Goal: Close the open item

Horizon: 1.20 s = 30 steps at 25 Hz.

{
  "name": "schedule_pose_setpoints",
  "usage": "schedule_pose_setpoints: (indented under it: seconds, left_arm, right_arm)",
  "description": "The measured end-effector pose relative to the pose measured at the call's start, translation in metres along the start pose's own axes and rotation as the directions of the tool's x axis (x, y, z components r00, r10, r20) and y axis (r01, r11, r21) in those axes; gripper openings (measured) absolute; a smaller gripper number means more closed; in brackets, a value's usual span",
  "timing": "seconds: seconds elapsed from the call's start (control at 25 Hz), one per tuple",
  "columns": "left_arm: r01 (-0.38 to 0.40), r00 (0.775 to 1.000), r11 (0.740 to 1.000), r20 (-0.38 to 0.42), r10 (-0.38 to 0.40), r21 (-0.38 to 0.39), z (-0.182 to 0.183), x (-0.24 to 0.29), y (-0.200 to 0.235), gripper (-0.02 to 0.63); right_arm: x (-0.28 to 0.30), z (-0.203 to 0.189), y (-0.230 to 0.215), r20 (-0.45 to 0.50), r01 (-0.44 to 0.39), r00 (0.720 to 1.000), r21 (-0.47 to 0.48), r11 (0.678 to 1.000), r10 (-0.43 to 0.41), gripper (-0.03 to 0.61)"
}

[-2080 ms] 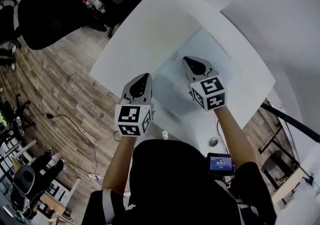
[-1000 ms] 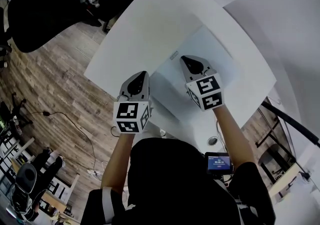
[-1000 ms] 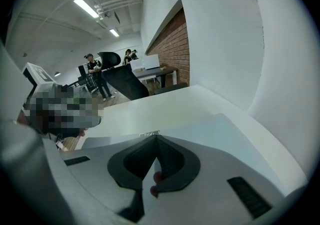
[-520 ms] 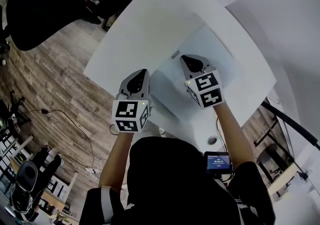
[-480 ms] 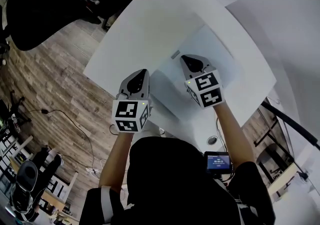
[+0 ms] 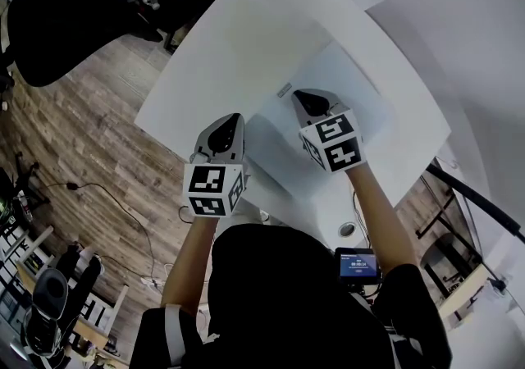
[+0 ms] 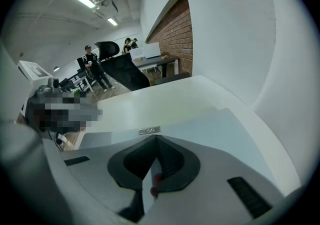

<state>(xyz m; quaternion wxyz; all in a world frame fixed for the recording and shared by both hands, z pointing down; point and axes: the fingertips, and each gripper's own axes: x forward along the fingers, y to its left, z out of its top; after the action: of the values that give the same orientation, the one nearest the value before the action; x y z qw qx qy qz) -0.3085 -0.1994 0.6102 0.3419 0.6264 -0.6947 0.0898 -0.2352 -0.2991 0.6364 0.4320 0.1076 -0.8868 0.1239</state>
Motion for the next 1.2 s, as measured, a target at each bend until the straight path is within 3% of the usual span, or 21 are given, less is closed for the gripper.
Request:
schedule_pose_setpoints:
  seconds: [0.68,1.2]
  left_arm:
    - [0.037,0.999,0.998,0.006,-0.038,0.041,0.010,-0.009,-0.013,0.011]
    - [0.054,0.996,0.988,0.057,-0.062,0.147,0.030,-0.028,-0.041,0.011]
  right_arm:
    - [-0.009,-0.002,-0.002,-0.019,0.029,0.999,0.029,0.999,-0.029,0.038]
    - [-0.053,-0.010,0.003,0.034,0.045,0.998,0.054,0.998,-0.047,0.038]
